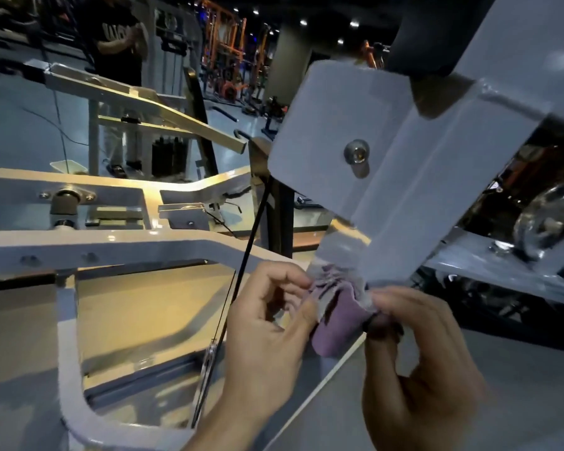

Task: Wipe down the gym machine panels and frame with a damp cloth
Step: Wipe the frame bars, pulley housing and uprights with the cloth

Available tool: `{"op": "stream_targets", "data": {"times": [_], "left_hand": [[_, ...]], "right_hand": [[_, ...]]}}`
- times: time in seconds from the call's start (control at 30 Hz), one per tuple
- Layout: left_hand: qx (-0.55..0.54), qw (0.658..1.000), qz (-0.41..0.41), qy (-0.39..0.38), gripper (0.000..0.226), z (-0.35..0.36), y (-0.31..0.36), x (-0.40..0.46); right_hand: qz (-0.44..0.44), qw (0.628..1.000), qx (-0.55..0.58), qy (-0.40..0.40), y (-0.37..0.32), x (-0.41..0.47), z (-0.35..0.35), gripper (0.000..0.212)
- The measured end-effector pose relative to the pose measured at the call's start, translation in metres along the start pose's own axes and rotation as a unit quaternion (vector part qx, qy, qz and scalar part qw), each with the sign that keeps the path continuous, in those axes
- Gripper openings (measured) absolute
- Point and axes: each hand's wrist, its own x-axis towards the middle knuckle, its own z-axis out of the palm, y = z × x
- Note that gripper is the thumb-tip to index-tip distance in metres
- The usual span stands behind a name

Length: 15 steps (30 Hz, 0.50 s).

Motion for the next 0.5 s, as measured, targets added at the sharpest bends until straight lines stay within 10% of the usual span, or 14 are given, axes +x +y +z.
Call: {"op": "stream_targets", "data": {"times": [0.17, 0.5], "left_hand": [[-0.072, 0.997, 0.005, -0.034, 0.016, 0.011, 0.021, 0.025], [-0.066, 0.996, -0.063, 0.007, 0.017, 0.019, 0.001, 0.055]], "right_hand": [[0.06, 0.998, 0.004, 0.033, -0.014, 0.003, 0.01, 0.044], [0.093, 0.994, -0.025, 0.053, -0.019, 0.01, 0.019, 0.017]]}}
